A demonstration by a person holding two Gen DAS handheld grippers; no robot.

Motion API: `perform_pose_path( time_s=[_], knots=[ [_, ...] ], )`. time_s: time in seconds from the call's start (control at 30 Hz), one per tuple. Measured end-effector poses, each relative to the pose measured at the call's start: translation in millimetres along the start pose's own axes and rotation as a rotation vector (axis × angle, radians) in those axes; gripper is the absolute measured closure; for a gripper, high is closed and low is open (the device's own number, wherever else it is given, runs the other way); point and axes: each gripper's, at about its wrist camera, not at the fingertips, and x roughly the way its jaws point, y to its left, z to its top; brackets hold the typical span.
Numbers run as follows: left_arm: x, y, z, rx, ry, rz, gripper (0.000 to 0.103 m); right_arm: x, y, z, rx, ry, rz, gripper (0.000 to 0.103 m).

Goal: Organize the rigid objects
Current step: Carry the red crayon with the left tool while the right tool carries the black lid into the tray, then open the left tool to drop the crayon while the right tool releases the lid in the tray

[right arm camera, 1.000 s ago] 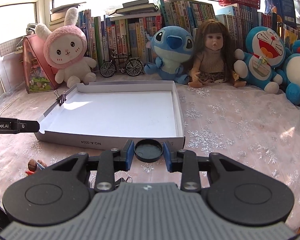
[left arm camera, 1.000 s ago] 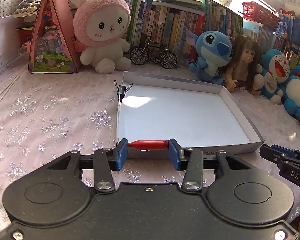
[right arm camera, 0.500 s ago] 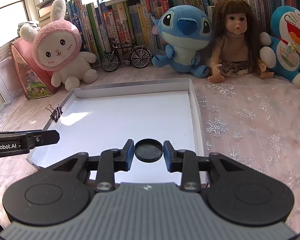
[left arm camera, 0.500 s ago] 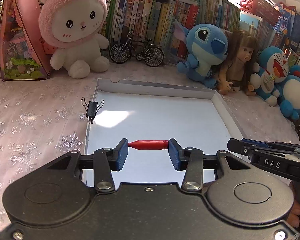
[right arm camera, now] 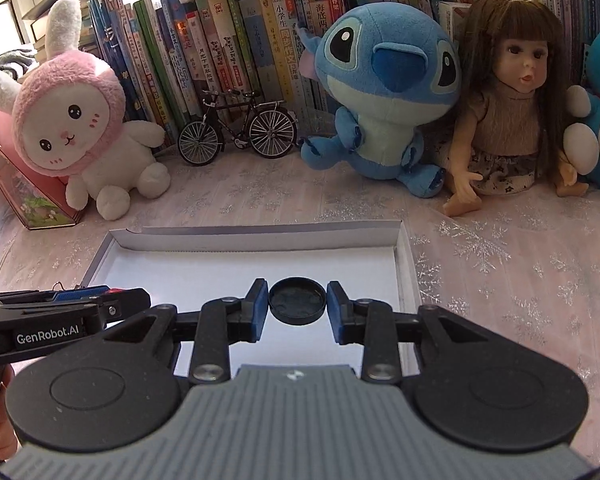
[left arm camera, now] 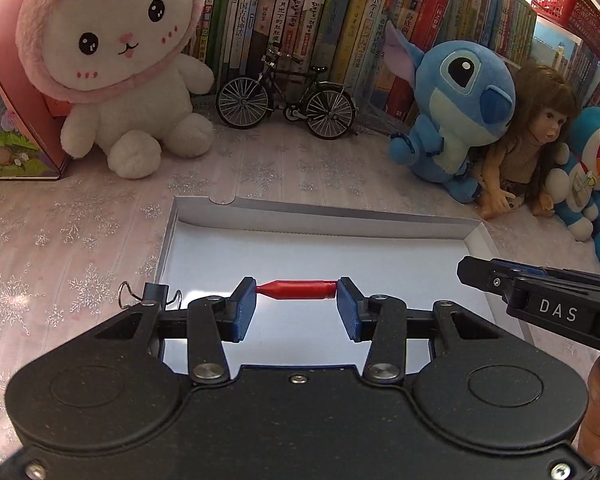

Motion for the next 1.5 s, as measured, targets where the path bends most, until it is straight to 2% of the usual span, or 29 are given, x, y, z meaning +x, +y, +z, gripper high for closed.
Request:
perform_pose_path(
  time_s=[0.23,0.53,0.77,1.5],
  knots=[
    [32.7,0.8,10.5,-0.019,0.013,0.028,0.061,36.7,-0.2,9.3,0.016,0.012,-0.022,0.066],
    [46.9,1.8,15.8,-0.009,-0.006,0.047,0.061,59.5,11.7,13.3,-0.016,0.019,-0.057,0.066],
    [53.7,4.6,15.3,0.0,-0.012,0.065,0.061,67.5,11.2,13.0,-0.028,0.01,-0.091,0.066],
    [65.7,6.3,12.3,0.028,-0.024,0.101,0.061,77.2,4.7,8.3,-0.018,0.013,-0.108,0.067]
  ],
)
